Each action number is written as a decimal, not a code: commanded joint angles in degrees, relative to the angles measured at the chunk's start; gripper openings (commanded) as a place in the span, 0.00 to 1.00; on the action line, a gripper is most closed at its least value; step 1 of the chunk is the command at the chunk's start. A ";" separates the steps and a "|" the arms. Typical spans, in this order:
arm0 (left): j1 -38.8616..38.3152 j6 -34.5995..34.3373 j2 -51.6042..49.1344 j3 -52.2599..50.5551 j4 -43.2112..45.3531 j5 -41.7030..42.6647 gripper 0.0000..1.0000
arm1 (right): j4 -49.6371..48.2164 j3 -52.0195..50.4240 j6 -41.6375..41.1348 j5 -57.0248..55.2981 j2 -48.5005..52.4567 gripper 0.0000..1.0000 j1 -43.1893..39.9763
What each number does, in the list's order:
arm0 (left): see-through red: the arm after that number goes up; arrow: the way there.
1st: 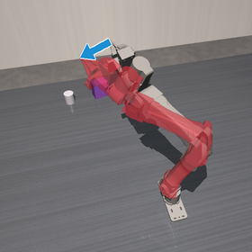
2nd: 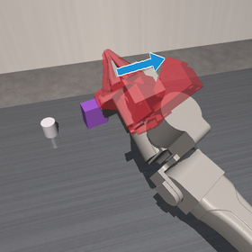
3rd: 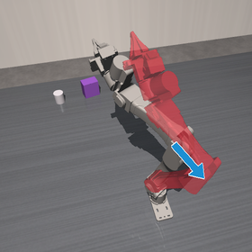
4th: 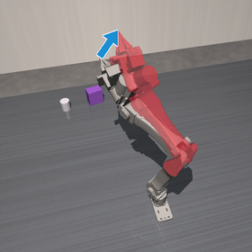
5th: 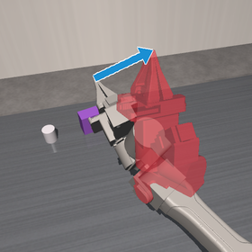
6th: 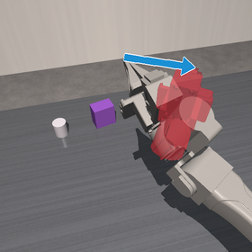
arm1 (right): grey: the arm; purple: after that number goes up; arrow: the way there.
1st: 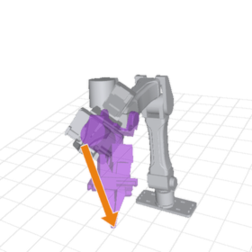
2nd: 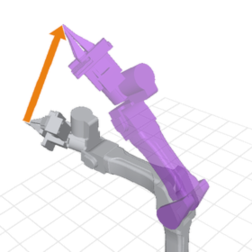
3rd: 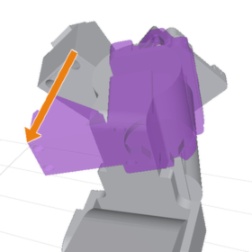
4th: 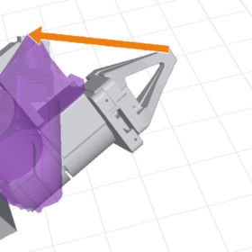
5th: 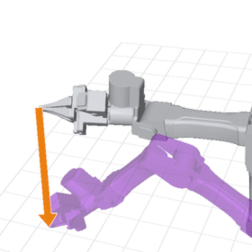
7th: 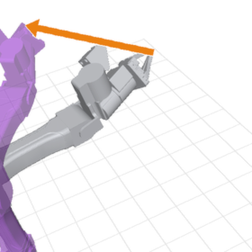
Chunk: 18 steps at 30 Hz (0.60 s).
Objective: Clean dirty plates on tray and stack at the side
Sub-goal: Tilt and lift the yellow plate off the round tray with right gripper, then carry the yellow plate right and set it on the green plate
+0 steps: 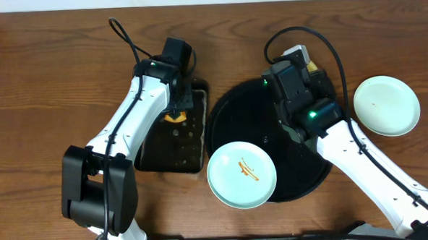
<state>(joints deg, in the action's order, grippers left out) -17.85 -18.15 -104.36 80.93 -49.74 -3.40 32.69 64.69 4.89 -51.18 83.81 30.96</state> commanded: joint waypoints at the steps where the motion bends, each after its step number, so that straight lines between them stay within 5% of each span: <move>1: 0.04 0.31 0.48 -0.57 -0.28 -0.92 0.13 | -0.39 0.13 0.11 -4.13 -1.09 0.01 0.59; 9: 0.04 0.31 0.50 -0.57 -0.24 -0.90 0.13 | 0.63 0.13 -8.66 -0.66 -1.09 0.01 -3.15; 18: 0.04 0.31 0.50 -0.57 -0.22 -0.92 0.13 | 1.09 0.13 -10.91 3.74 -1.09 0.01 -16.70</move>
<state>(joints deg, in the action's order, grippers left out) -17.85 -18.15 -104.36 80.93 -49.71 -3.42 33.82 64.69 -3.73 -48.07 83.81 19.00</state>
